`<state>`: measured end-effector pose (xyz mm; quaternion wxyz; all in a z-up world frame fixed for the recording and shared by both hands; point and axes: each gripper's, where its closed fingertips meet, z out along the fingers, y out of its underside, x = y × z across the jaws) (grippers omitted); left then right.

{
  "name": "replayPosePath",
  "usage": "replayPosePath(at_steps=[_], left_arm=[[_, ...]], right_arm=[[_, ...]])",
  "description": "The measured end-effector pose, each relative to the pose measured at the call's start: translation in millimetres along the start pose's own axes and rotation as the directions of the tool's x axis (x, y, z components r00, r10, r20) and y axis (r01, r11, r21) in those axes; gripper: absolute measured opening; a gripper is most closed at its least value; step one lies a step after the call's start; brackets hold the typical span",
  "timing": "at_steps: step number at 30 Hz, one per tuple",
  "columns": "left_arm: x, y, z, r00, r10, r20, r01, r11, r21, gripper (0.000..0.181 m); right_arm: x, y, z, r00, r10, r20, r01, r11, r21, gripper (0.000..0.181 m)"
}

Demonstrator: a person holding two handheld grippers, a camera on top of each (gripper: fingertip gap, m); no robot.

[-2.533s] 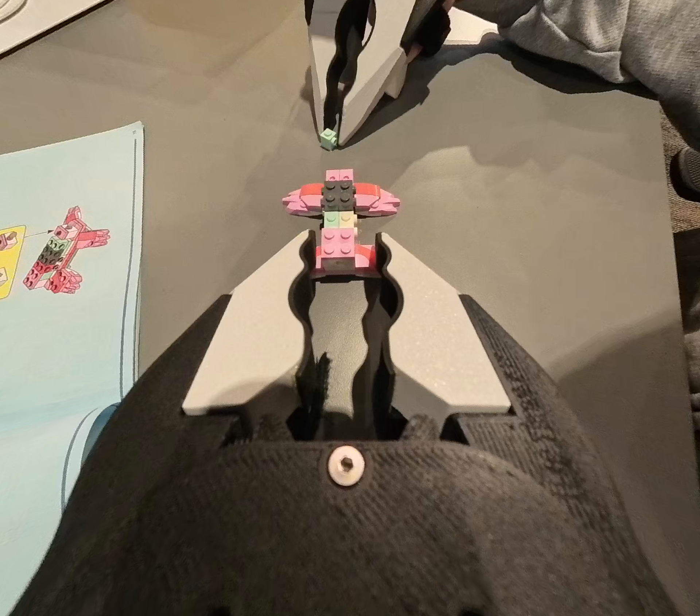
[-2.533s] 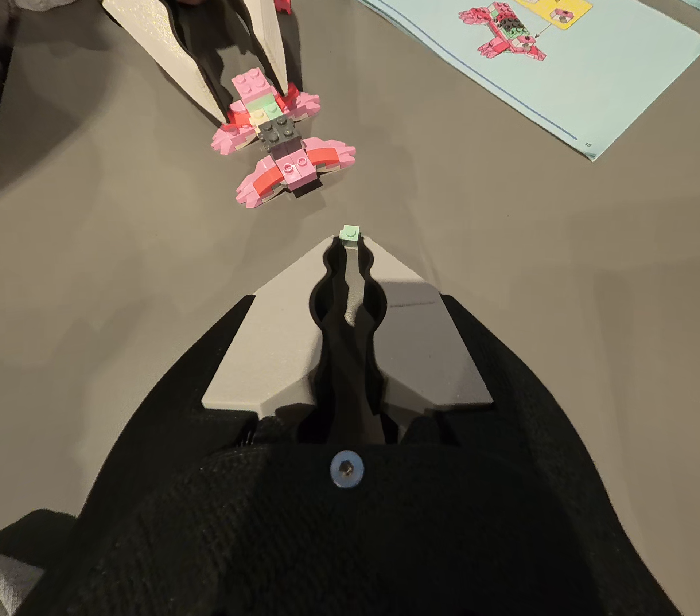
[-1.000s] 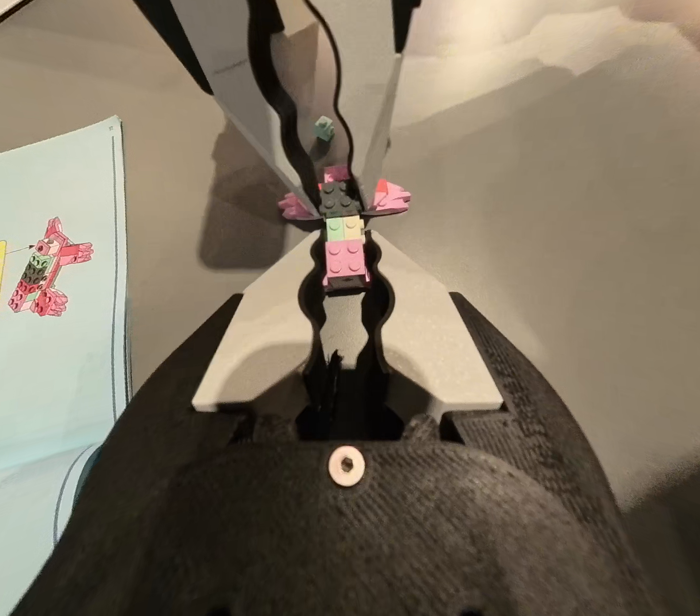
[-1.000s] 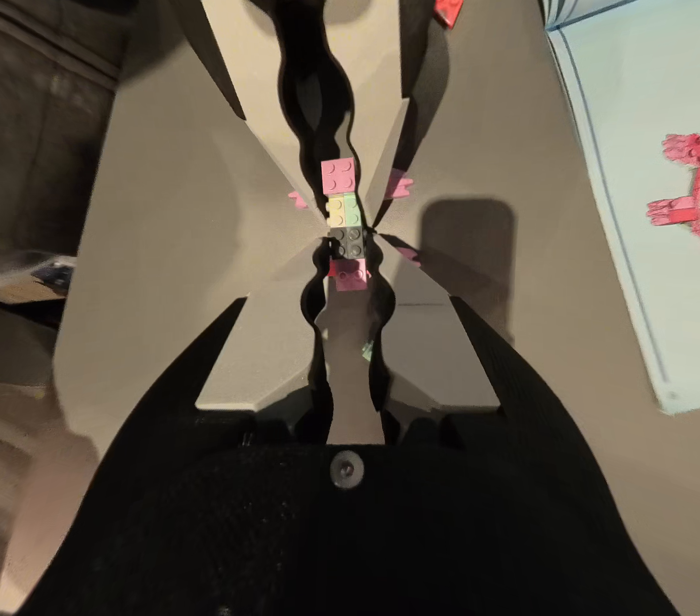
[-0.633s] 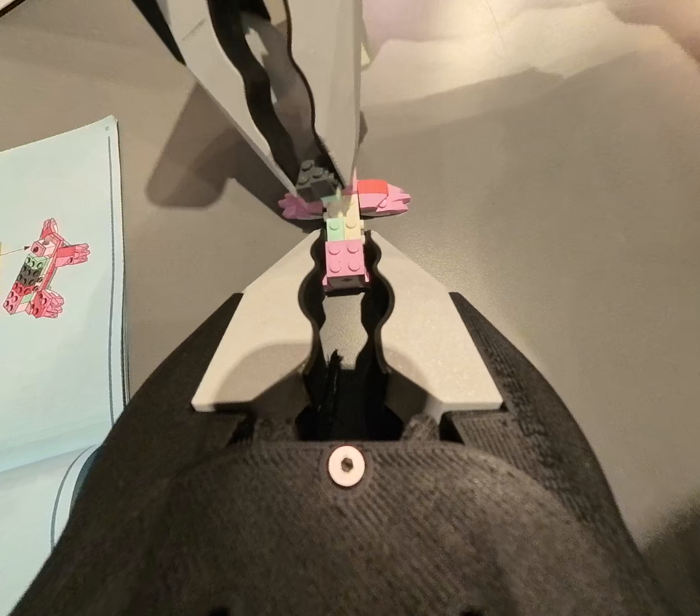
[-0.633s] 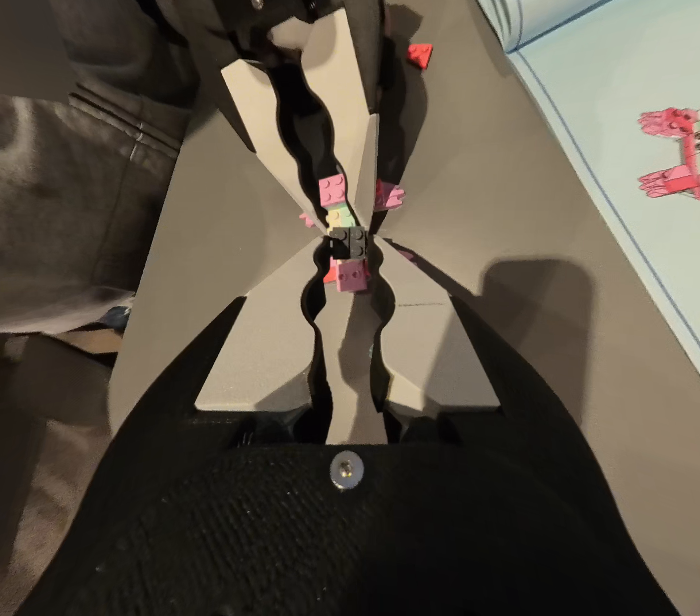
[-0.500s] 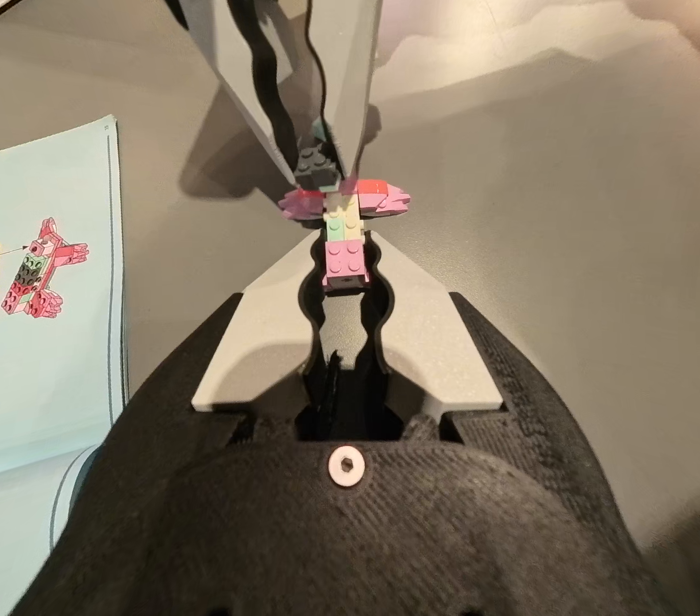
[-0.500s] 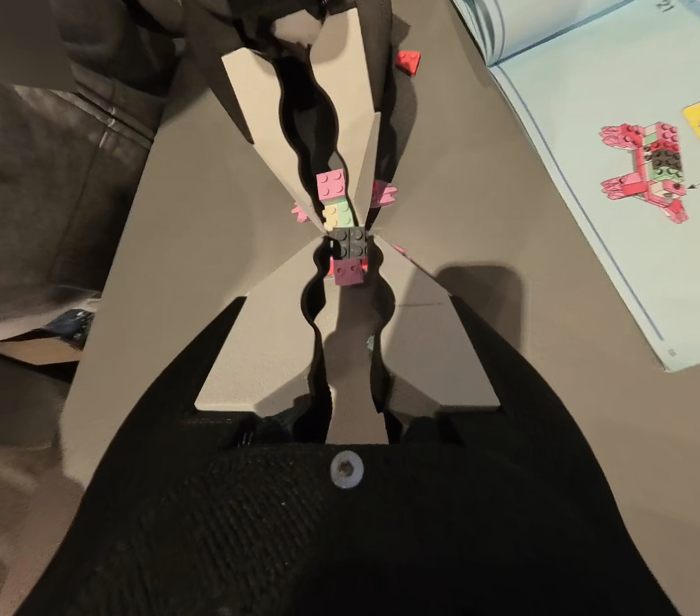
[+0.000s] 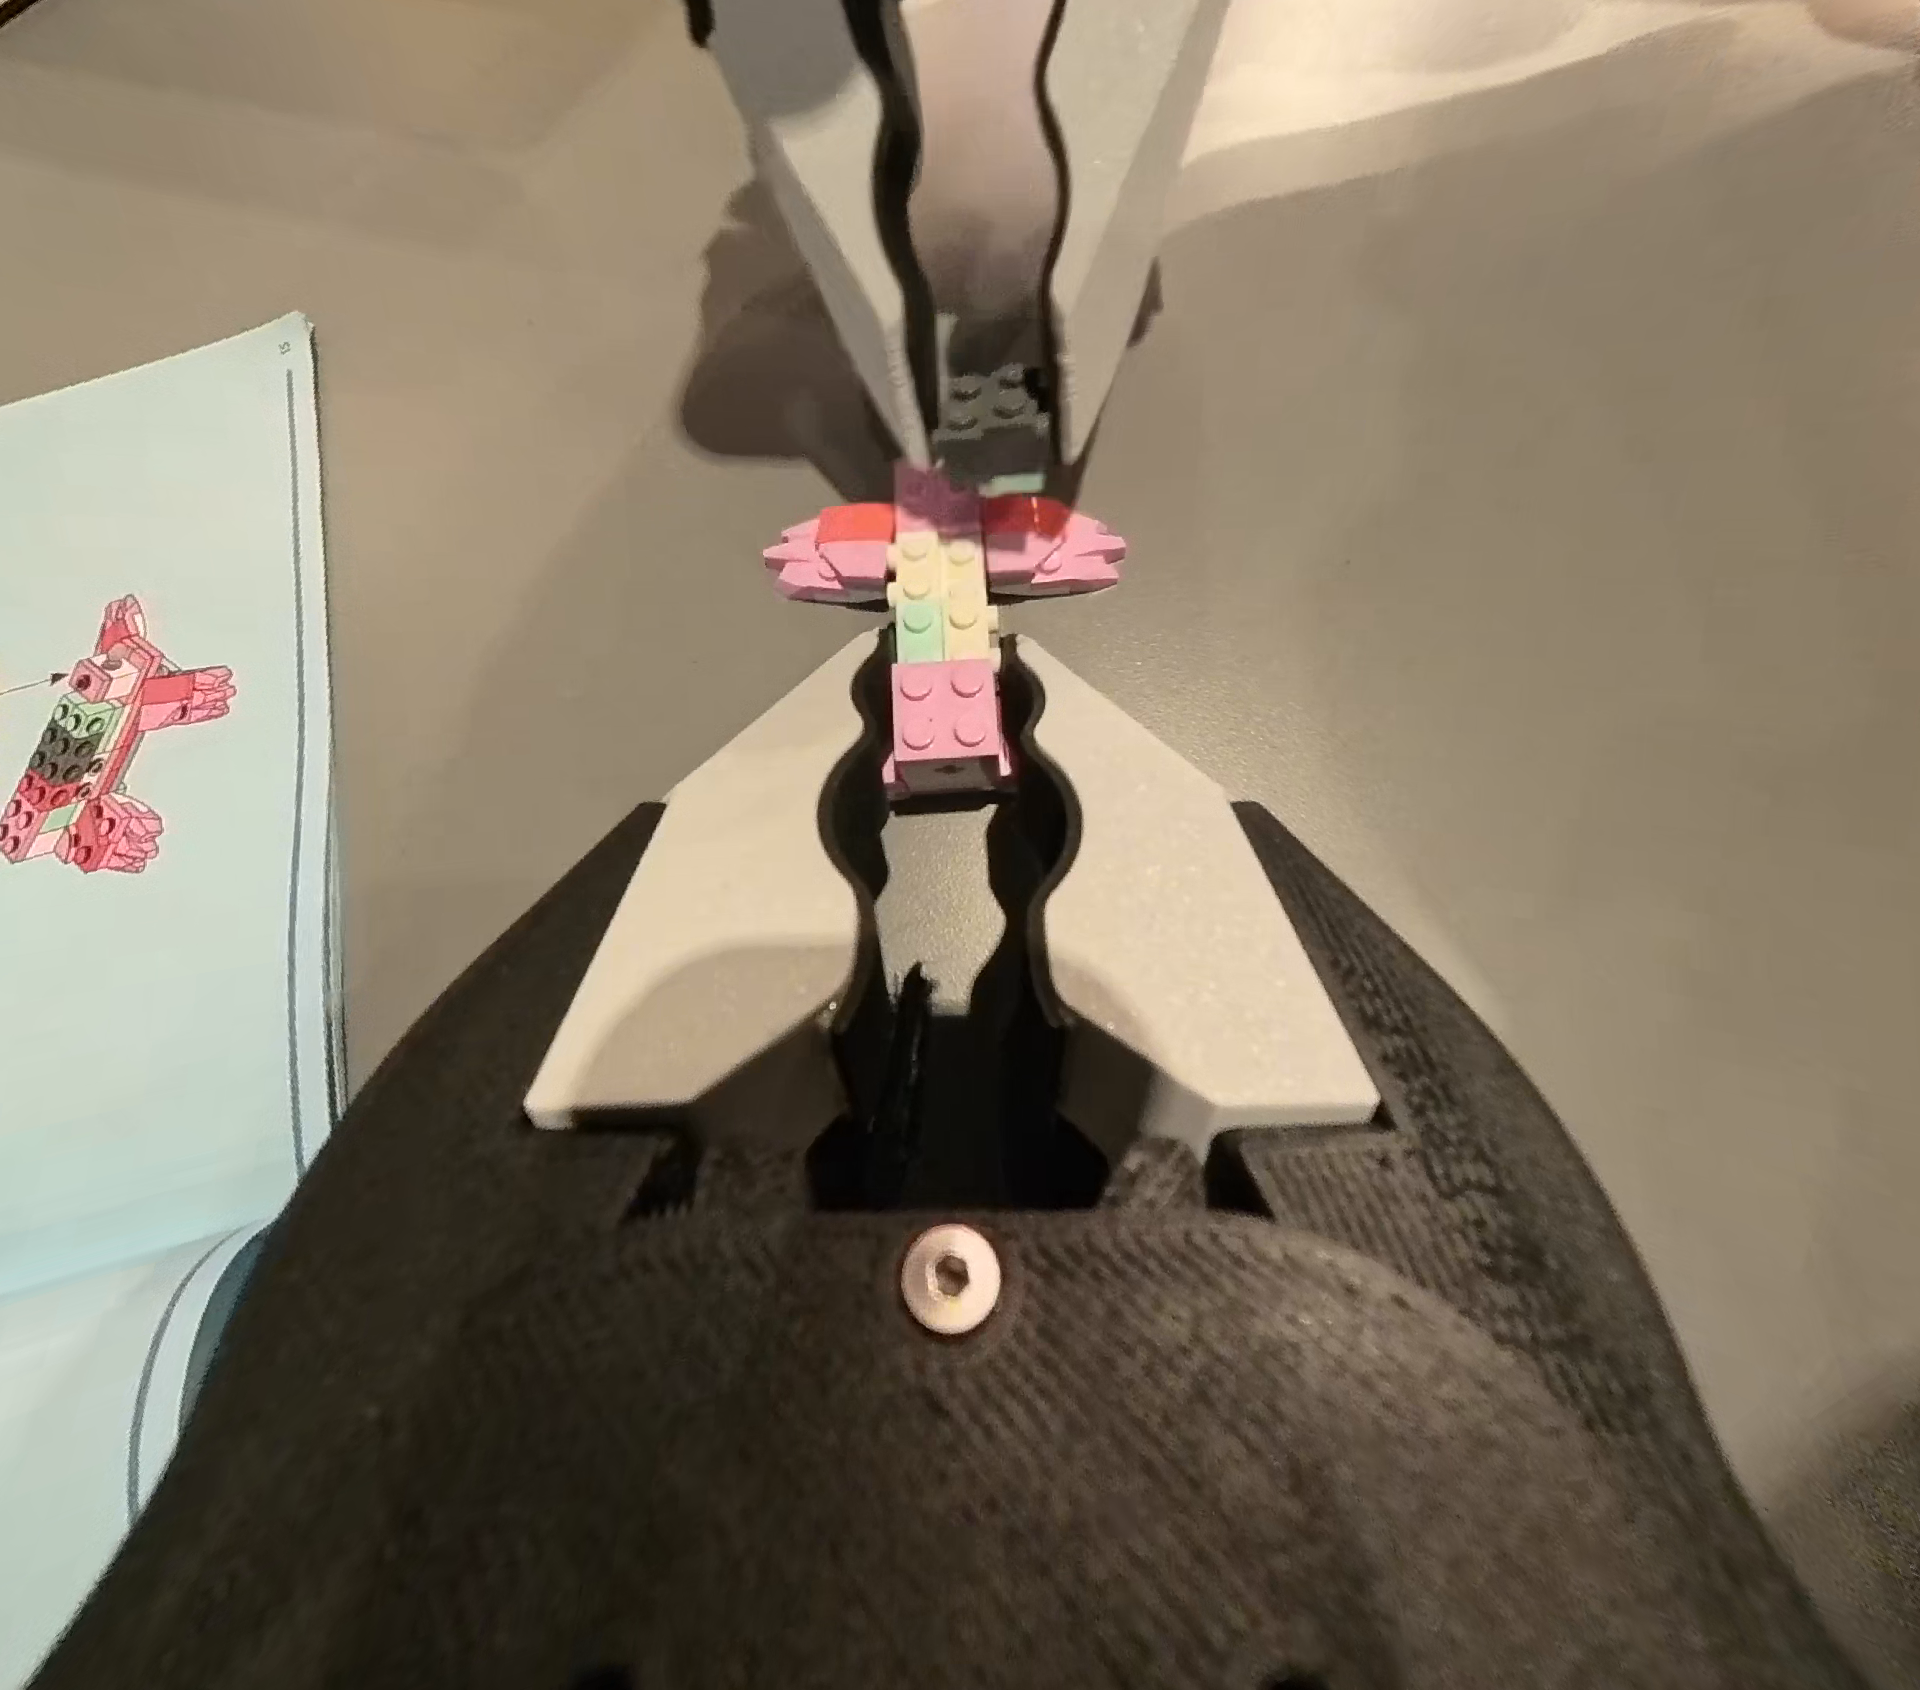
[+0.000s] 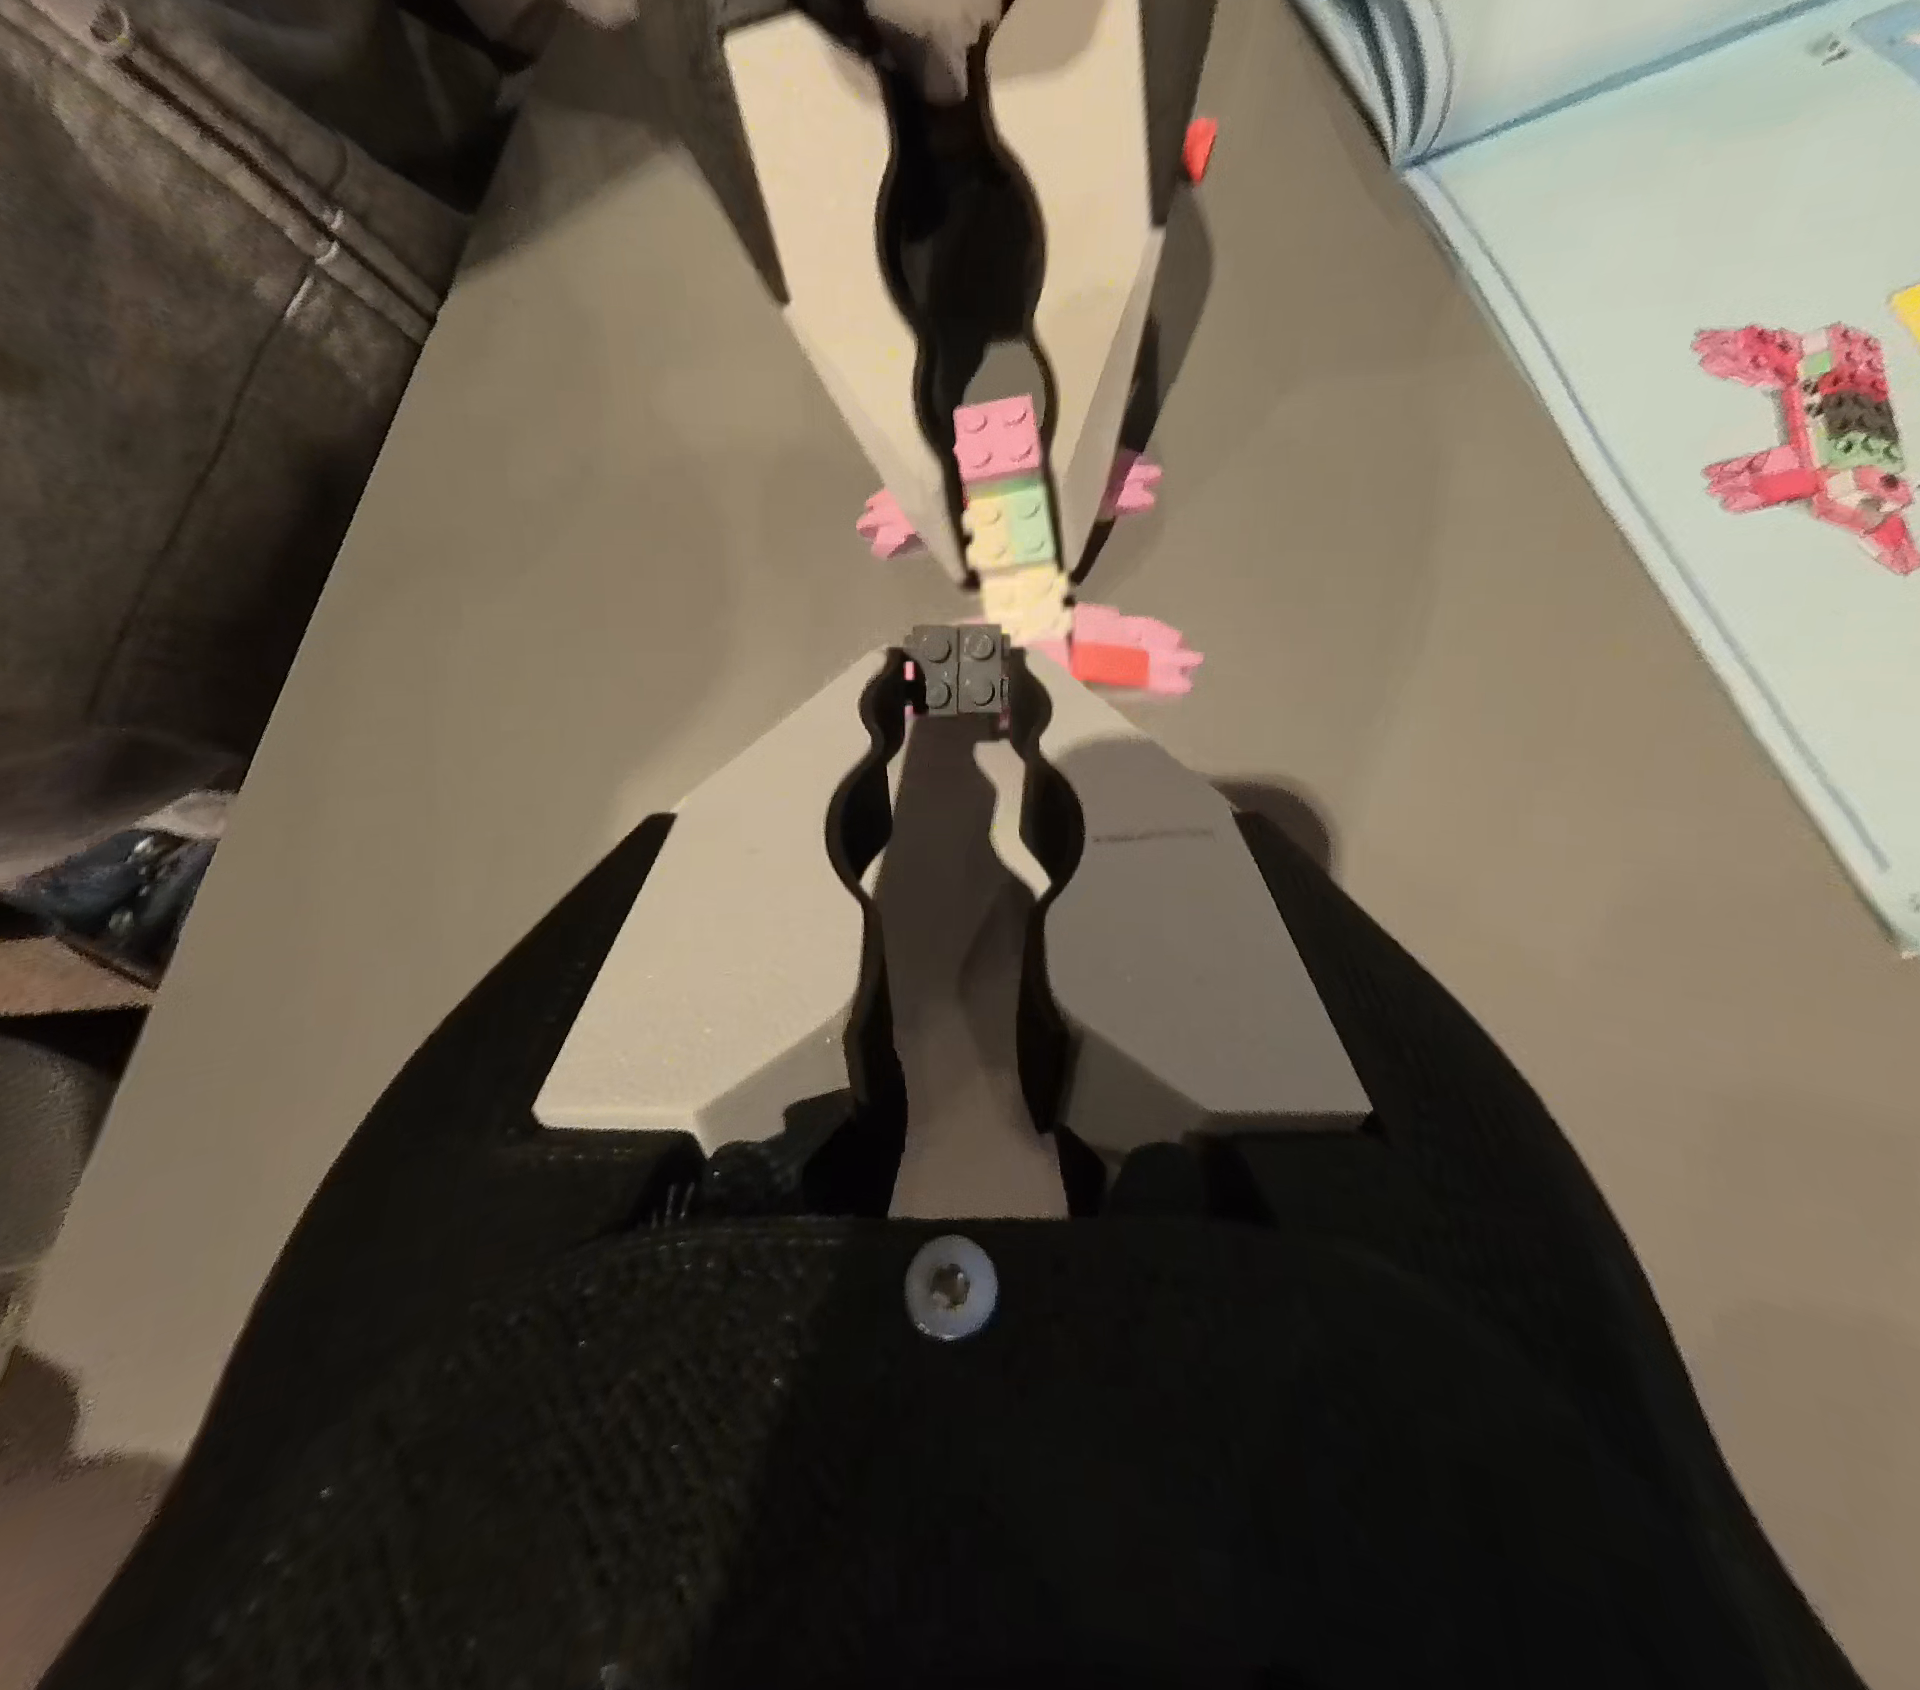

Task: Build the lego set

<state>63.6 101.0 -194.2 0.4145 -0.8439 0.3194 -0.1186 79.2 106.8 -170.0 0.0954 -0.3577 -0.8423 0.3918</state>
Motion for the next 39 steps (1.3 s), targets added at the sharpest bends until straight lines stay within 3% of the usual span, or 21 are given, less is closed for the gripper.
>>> replayPosePath(at_steps=[8, 27, 34, 37, 39], left_arm=[[0, 0, 0, 1.000, -0.006, -0.001, 0.006, 1.000, -0.001, 0.019], [2, 3, 2, 1.000, 0.002, 0.009, -0.002, 1.000, -0.024, 0.019], [3, 2, -2, 1.000, -0.015, 0.007, 0.015, 1.000, -0.004, 0.049], [4, -4, -9, 1.000, -0.022, 0.009, 0.021, 0.998, 0.057, 0.062], [4, -9, -17, 0.999, -0.033, 0.009, 0.032, 0.993, 0.111, 0.066]], right_arm=[[-24, 44, -5, 0.999, -0.029, -0.044, 0.018, 0.975, -0.221, 0.018], [-21, 51, -10, 0.987, -0.020, -0.157, -0.014, 0.978, -0.210, 0.038], [-21, 50, -21, 0.973, 0.024, -0.229, -0.067, 0.981, -0.181, 0.056], [-26, 46, -26, 0.970, 0.025, -0.243, -0.067, 0.984, -0.163, 0.031], [-33, 45, -24, 0.972, 0.057, -0.228, -0.096, 0.982, -0.165, 0.026]])
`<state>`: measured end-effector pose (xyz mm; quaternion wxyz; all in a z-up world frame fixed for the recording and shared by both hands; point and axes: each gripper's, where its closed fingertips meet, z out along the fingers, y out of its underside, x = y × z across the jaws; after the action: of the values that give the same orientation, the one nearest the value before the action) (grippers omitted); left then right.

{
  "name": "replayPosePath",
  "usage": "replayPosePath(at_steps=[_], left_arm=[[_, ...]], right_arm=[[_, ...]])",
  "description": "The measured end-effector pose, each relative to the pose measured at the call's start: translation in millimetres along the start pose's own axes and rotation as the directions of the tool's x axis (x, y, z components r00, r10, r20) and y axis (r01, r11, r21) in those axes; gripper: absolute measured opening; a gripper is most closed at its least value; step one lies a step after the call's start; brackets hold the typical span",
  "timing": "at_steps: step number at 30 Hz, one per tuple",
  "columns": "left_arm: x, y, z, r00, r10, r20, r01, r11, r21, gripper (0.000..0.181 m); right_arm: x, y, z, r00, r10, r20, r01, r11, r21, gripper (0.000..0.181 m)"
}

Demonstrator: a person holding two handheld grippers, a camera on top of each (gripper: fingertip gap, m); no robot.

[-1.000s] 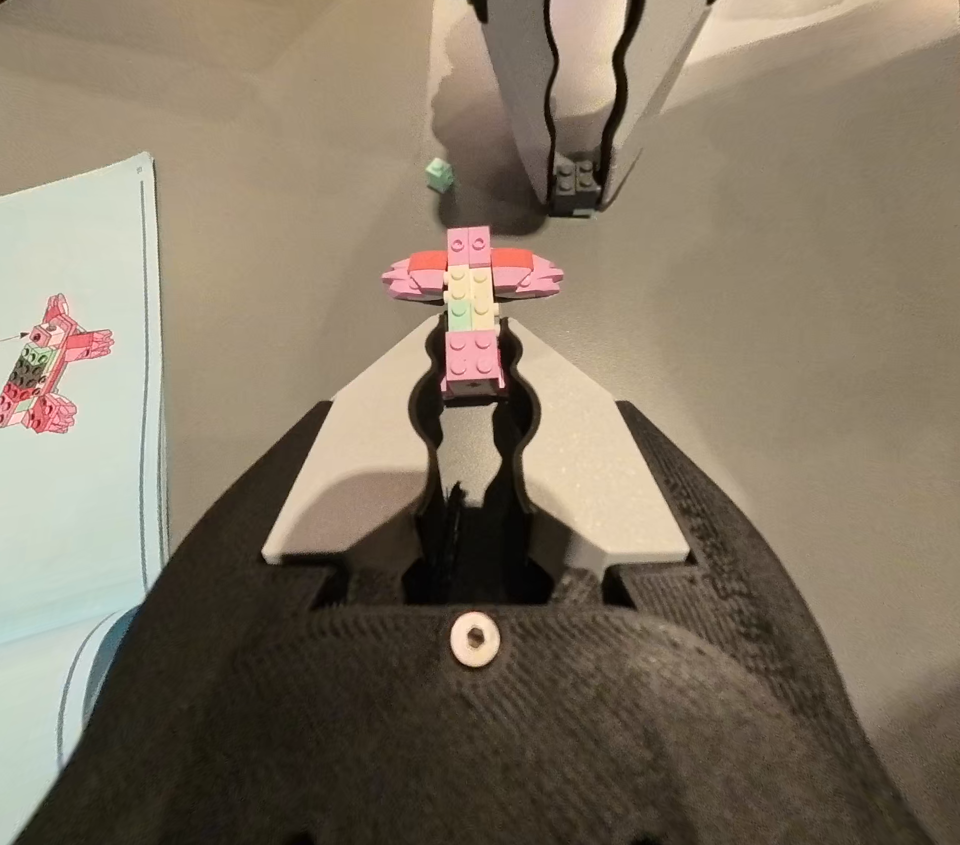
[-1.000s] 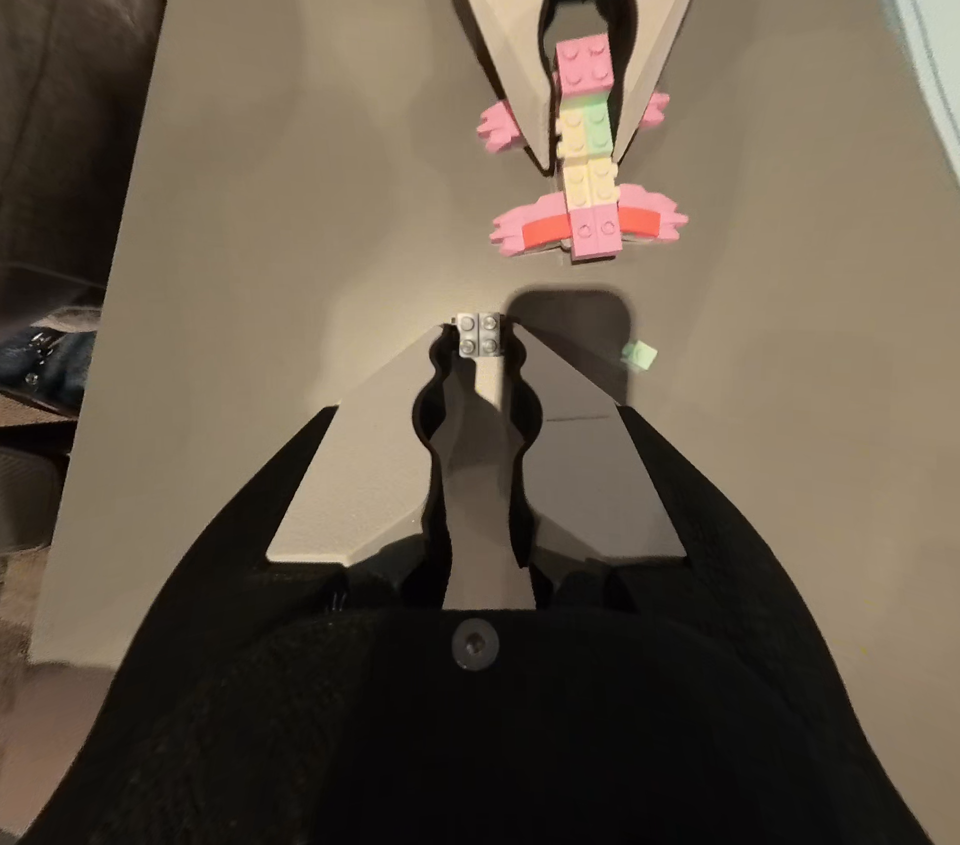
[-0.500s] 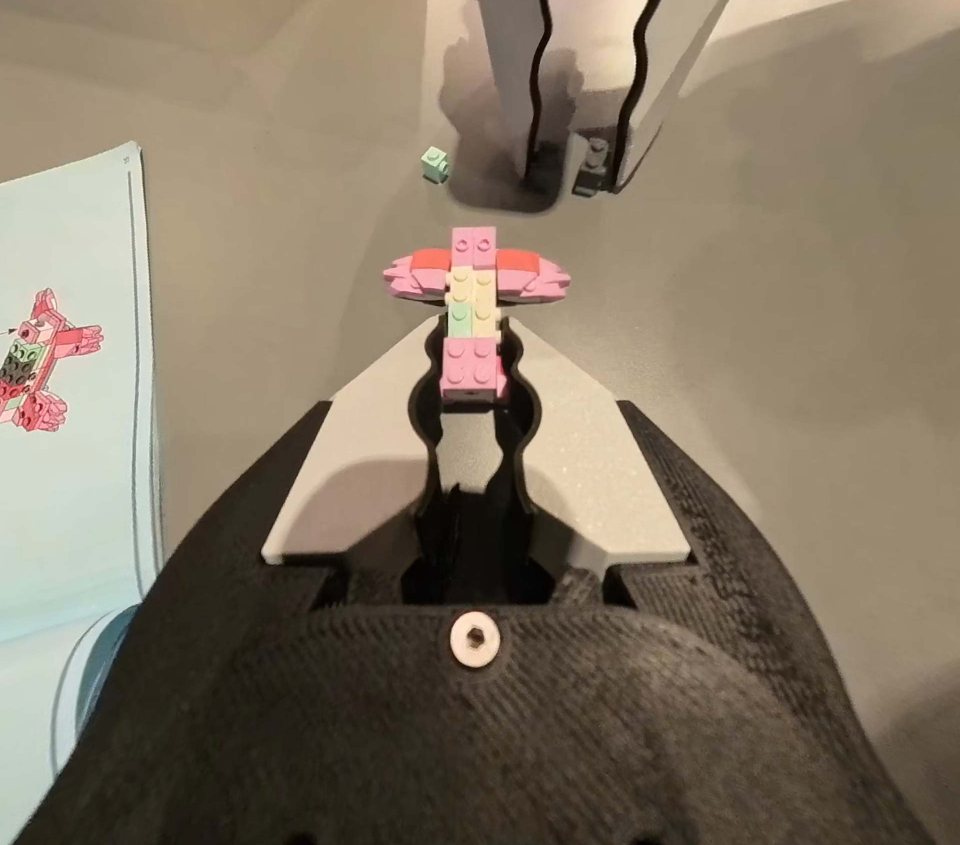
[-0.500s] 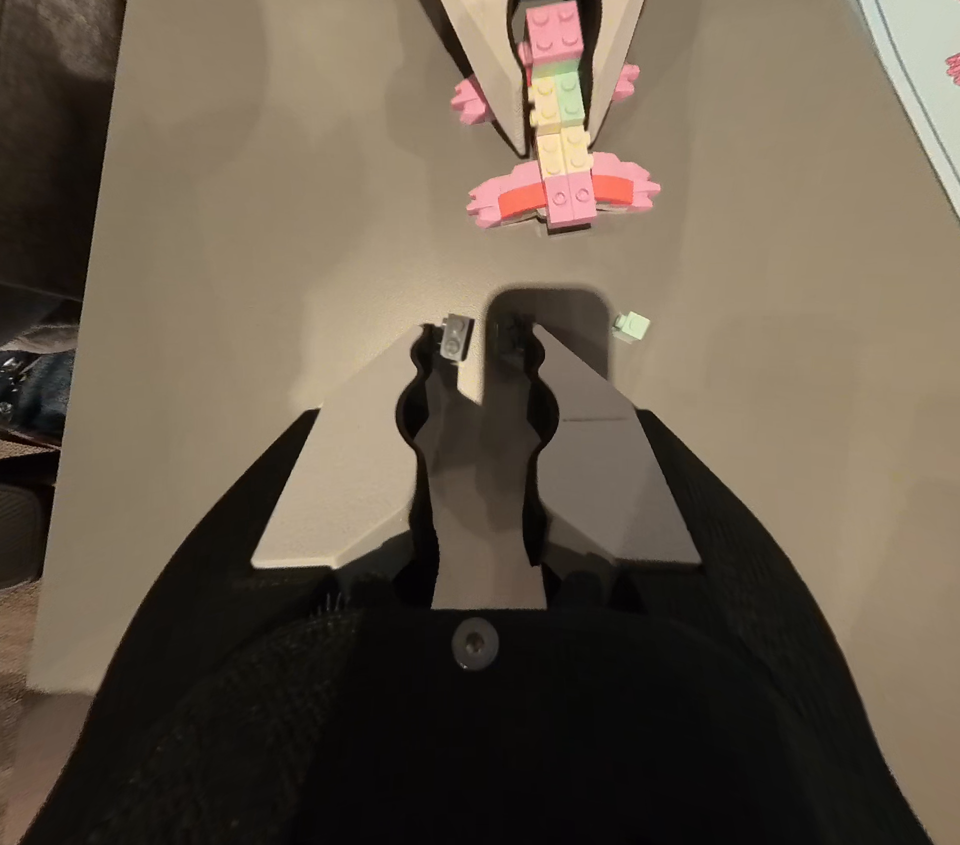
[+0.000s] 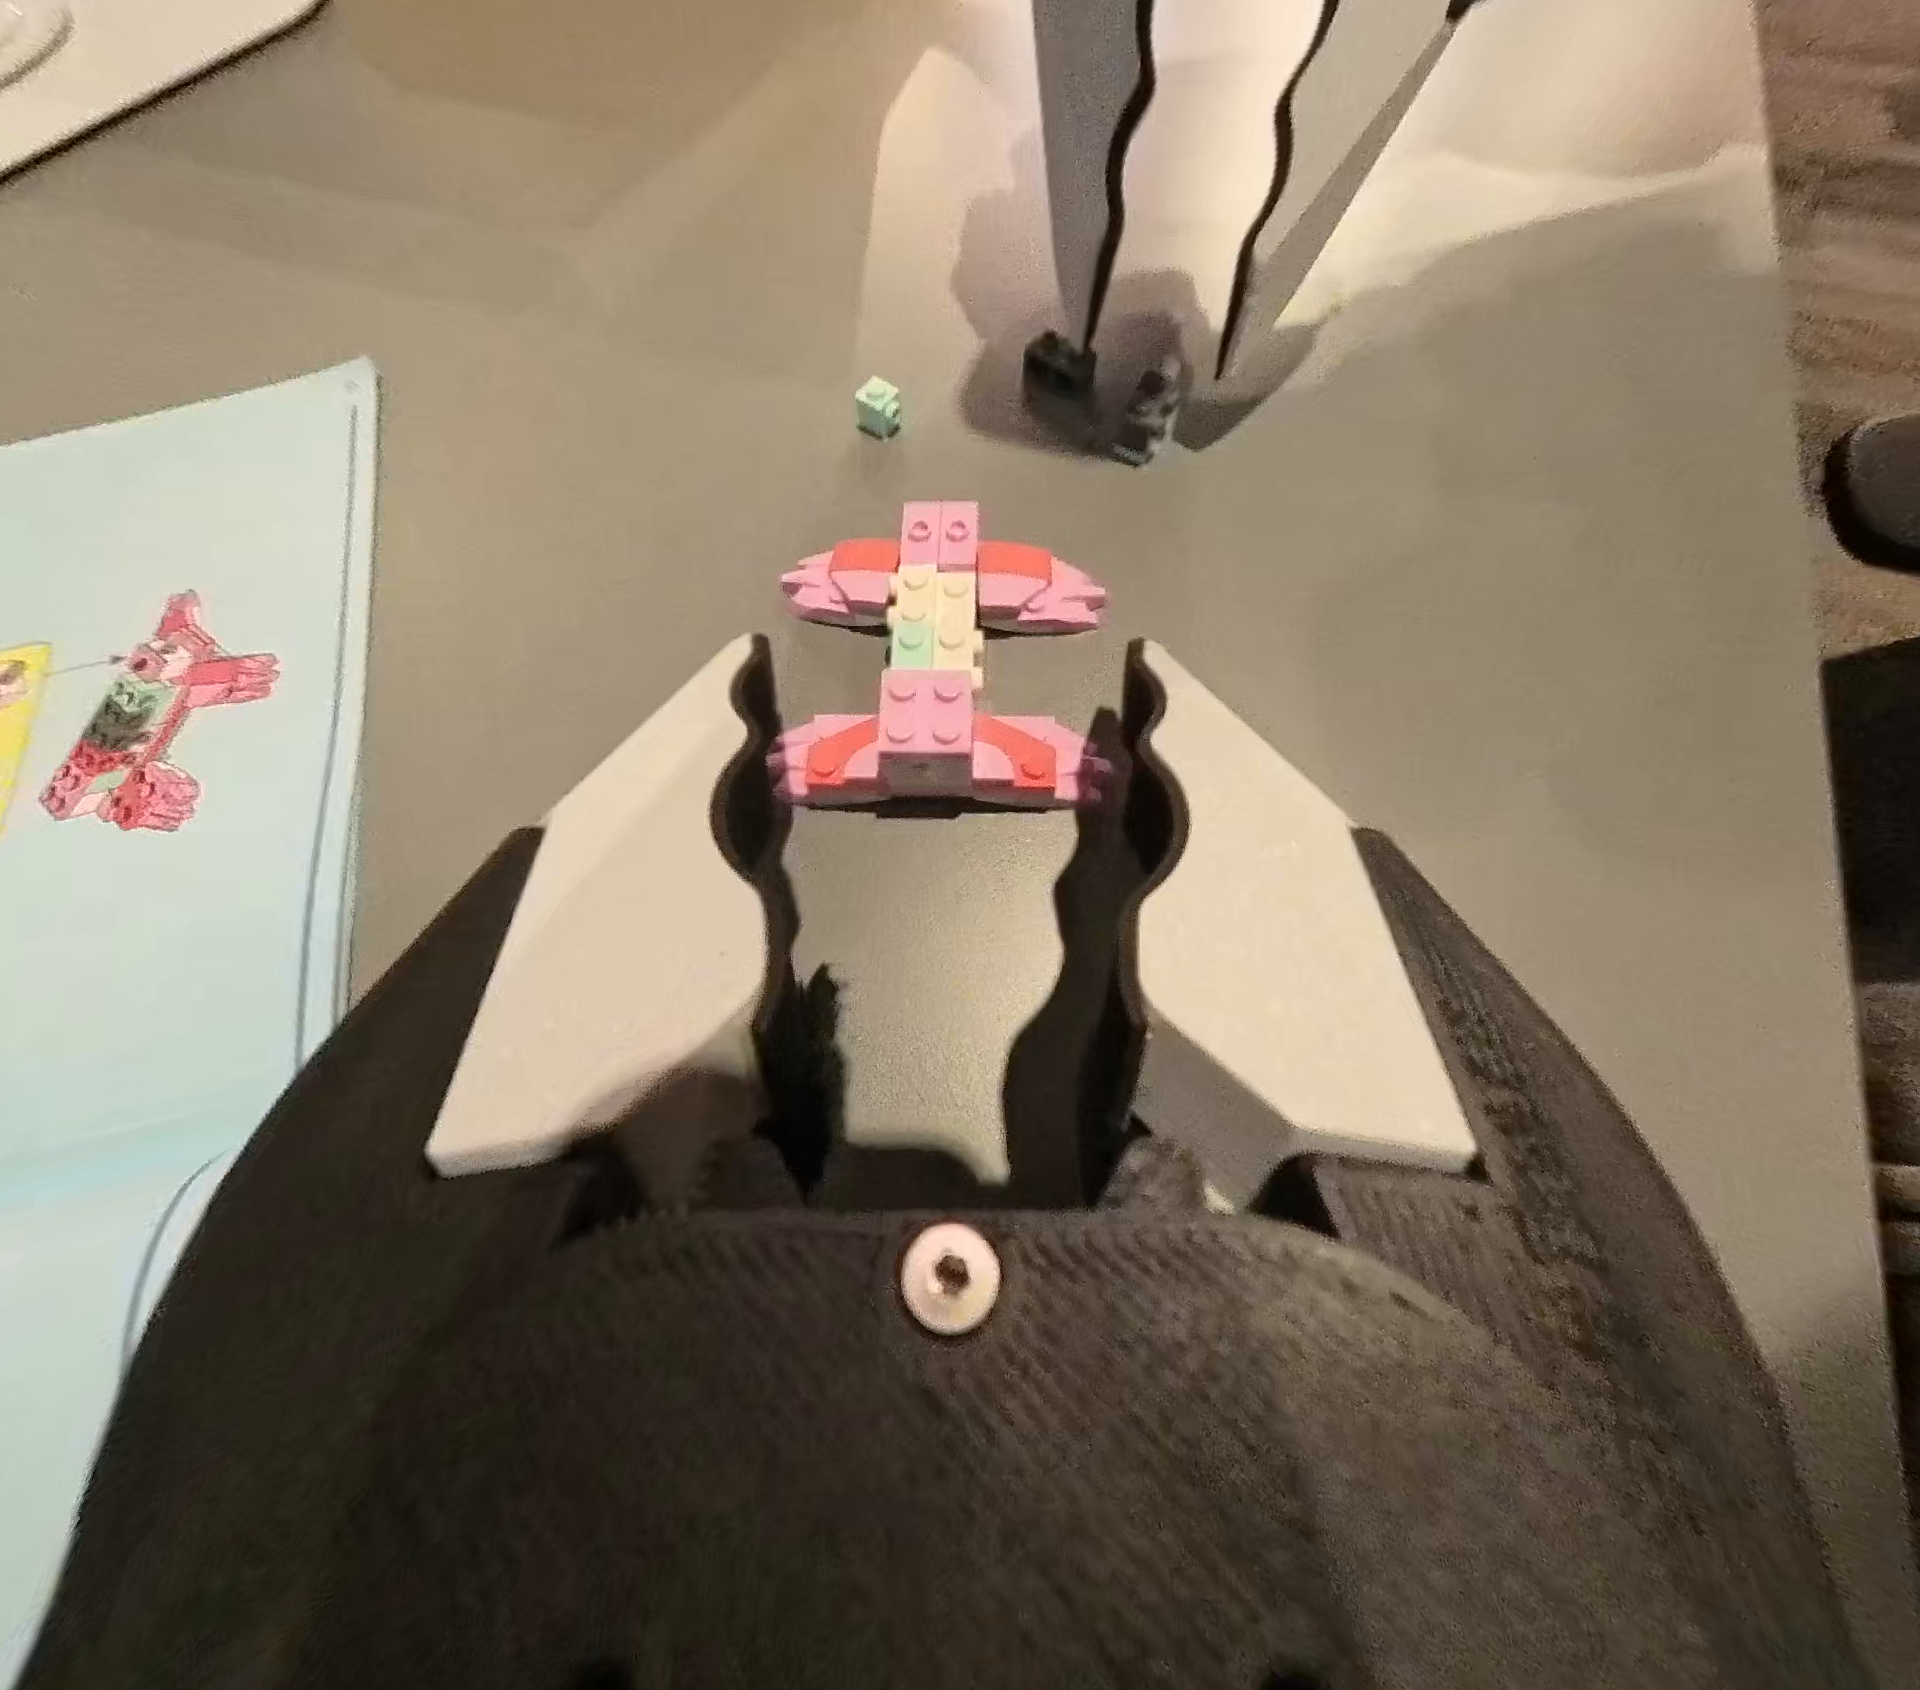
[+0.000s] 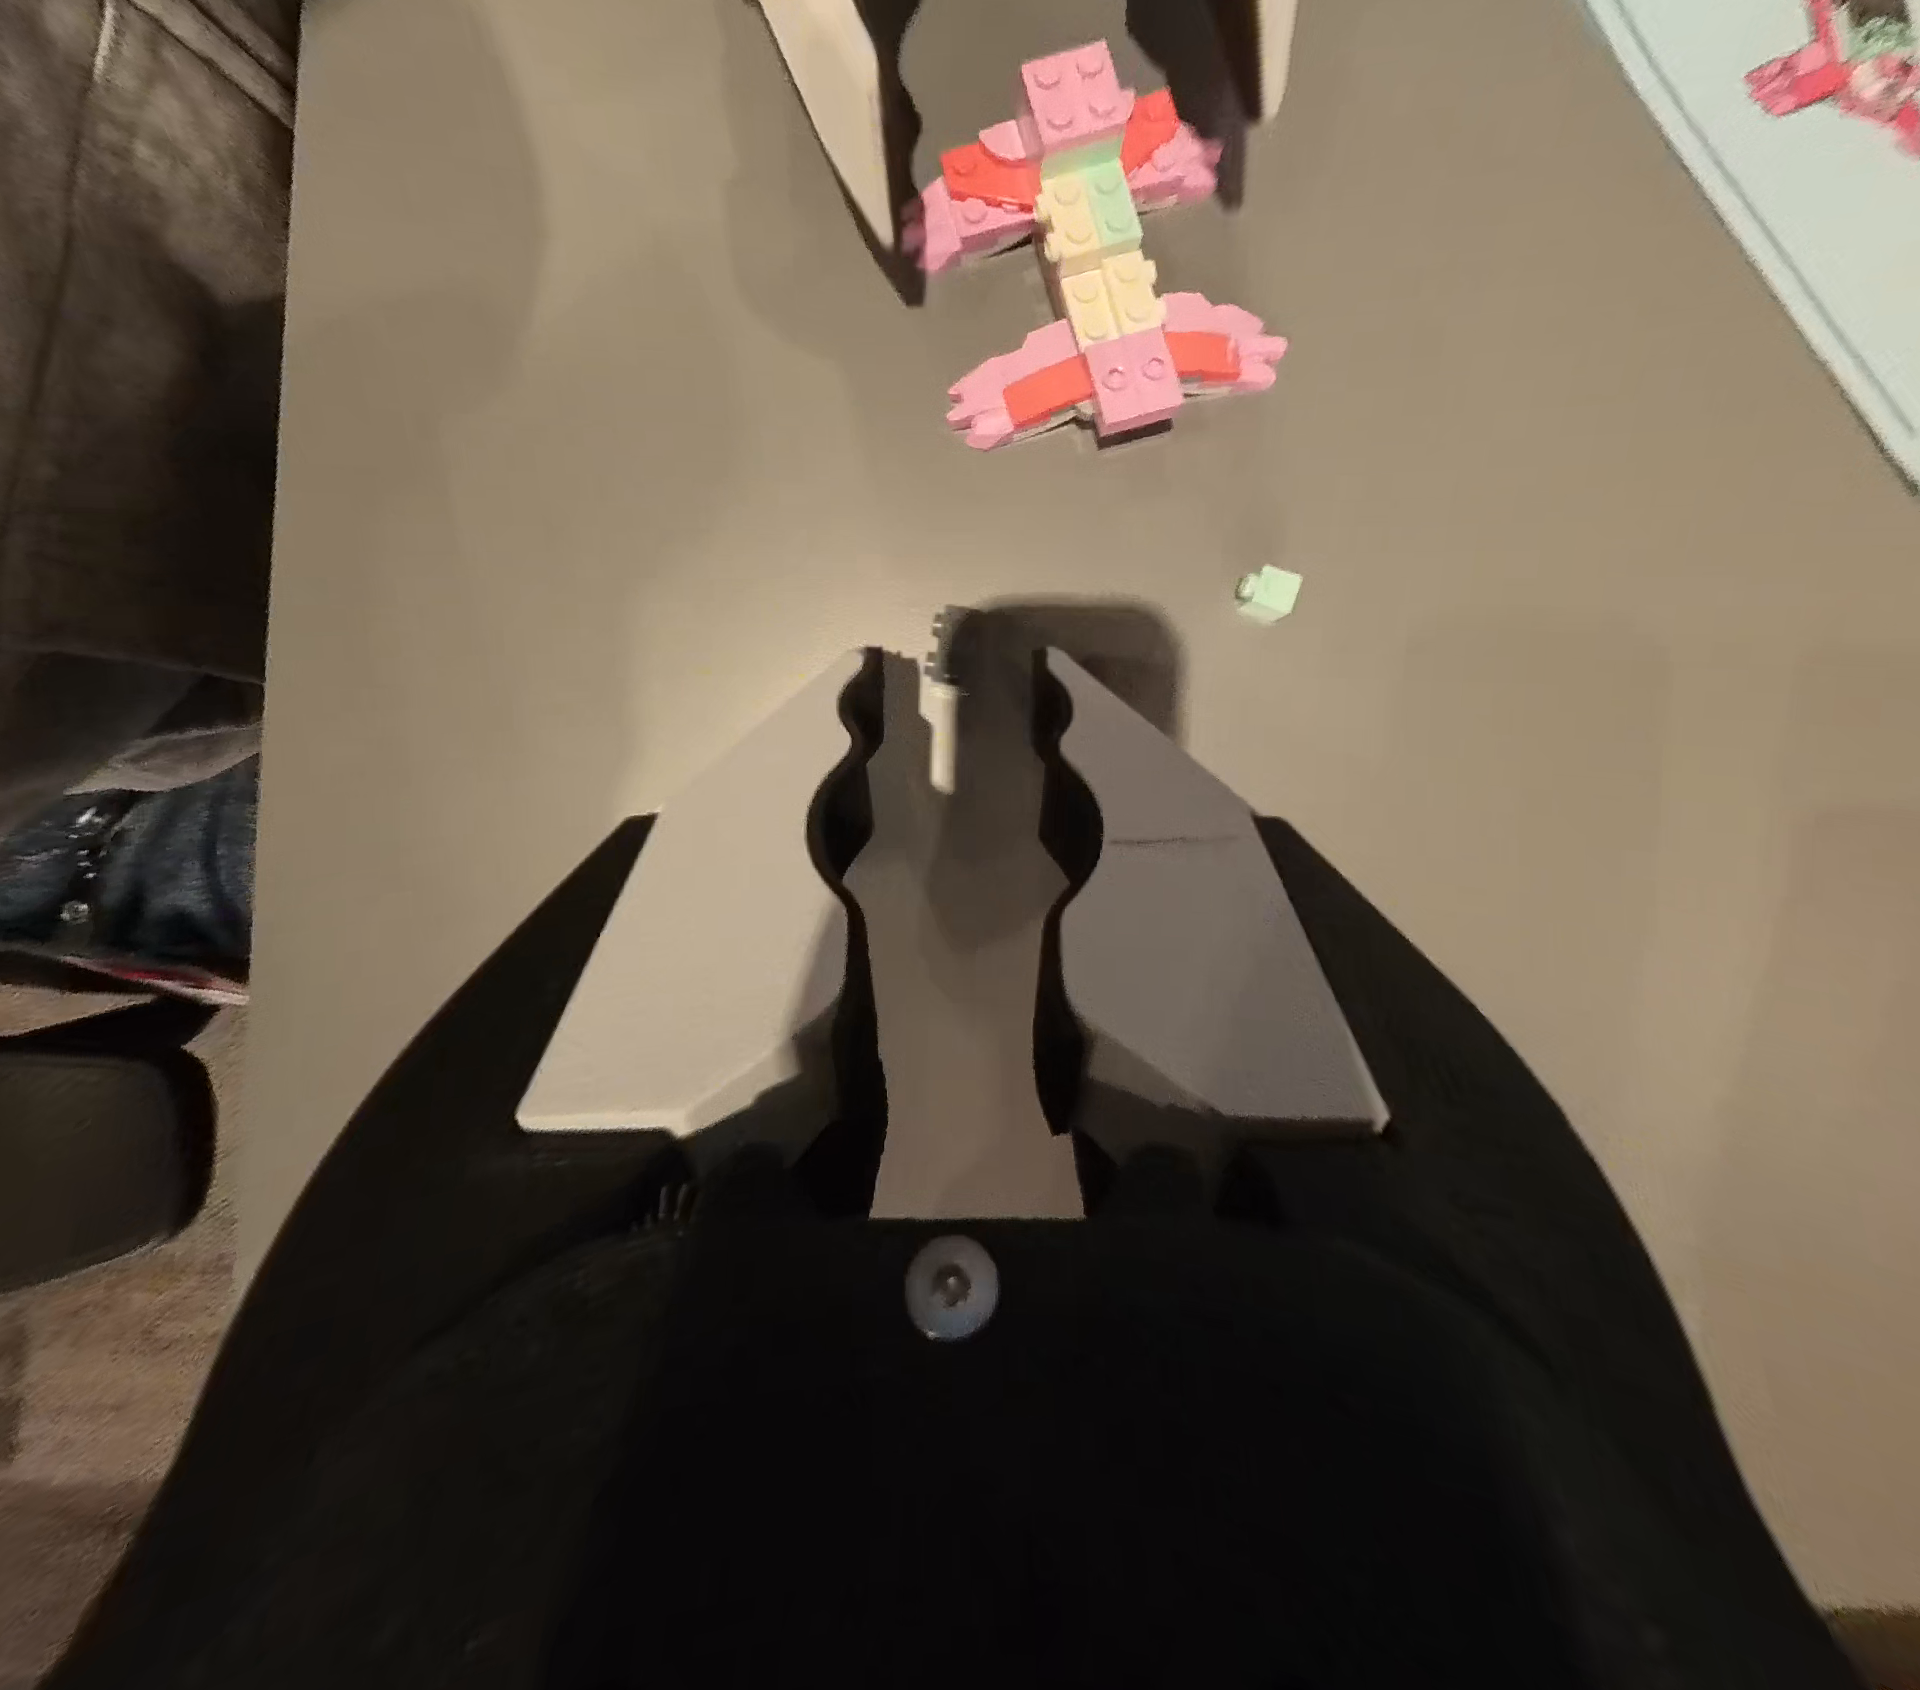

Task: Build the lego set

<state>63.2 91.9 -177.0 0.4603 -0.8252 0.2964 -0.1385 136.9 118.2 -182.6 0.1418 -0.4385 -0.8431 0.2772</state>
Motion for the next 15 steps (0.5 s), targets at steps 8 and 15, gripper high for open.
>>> replayPosePath(at_steps=[8, 15], left_arm=[[9, -29, -20, 1.000, 0.012, -0.003, -0.011, 0.983, 0.186, 0.062], [42, -76, -42, 0.987, 0.025, -0.159, 0.049, 0.894, 0.446, 0.023]], right_arm=[[2, -9, 8, 0.997, -0.014, -0.071, 0.019, 0.997, 0.077, 0.008], [-14, -103, -40, 0.999, 0.034, -0.029, -0.007, 0.760, 0.649, 0.007]])
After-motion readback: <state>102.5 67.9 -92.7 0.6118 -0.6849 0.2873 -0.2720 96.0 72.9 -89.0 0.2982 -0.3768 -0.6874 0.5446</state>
